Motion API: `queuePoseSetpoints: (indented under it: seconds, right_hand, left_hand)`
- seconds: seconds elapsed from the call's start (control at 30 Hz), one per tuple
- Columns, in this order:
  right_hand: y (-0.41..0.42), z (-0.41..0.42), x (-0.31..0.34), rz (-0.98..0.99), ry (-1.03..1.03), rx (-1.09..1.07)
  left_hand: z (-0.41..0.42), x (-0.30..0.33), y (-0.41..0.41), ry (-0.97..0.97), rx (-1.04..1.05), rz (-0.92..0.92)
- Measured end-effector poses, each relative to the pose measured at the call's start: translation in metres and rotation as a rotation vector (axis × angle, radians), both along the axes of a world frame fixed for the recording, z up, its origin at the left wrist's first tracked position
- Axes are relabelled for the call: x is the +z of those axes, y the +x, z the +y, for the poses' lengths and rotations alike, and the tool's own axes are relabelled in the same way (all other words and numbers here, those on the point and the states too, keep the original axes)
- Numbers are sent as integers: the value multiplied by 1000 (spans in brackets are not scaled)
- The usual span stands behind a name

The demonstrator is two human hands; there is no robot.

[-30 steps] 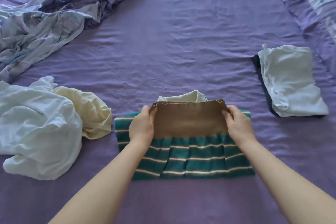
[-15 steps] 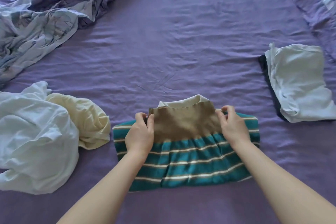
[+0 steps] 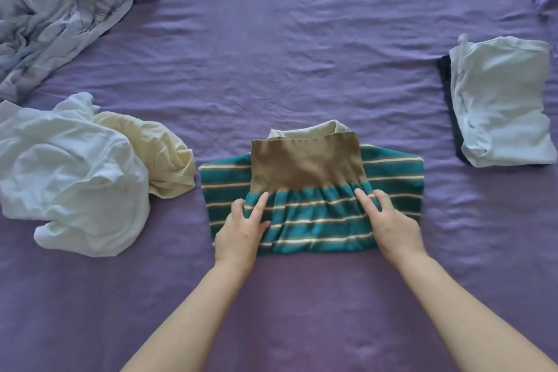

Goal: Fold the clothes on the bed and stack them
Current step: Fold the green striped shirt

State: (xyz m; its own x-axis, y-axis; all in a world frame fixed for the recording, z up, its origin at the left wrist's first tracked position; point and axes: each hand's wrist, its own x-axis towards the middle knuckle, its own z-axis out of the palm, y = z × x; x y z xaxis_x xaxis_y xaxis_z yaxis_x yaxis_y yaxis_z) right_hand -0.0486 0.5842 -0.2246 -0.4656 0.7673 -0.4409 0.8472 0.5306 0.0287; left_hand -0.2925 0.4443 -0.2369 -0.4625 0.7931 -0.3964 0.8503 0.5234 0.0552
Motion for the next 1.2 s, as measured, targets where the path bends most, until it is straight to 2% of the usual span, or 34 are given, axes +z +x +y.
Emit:
queuePoseSetpoints:
  seconds: [0.1, 0.2, 0.3, 0.4, 0.47, 0.6, 0.7, 0.8, 0.9, 1.0, 1.1, 1.2]
  right_hand:
    - [13, 8, 0, -84, -7, 30]
    - [28, 18, 2, -123, -1, 69]
    - [34, 21, 6, -82, 1, 84]
    - [31, 24, 12, 51, 88, 208]
    - [31, 29, 12, 132, 163, 255]
    - [34, 48, 9, 211, 188, 292]
    - [32, 78, 6, 223, 178, 325]
    - [34, 108, -4, 155, 19, 340]
    - [40, 130, -11, 185, -51, 264]
    - [41, 142, -13, 178, -94, 180]
    - [37, 144, -11, 180, -65, 208]
    - [37, 143, -6, 193, -24, 239]
  left_hand:
    - [1, 7, -13, 87, -62, -18]
    - [-1, 11, -28, 184, -159, 93]
    - [2, 14, -23, 189, -181, 186]
    - [12, 17, 12, 272, -196, 261]
    - [27, 18, 51, 344, -269, 185]
    - [62, 24, 137, 403, -411, -101]
    - [86, 26, 184, 339, -437, -225]
    - [100, 25, 208, 220, -368, -220]
    - [108, 19, 227, 38, -275, -252]
    - [116, 14, 243, -29, -226, -184]
    - [127, 22, 248, -105, -207, -138]
    - [131, 33, 241, -73, -209, -120]
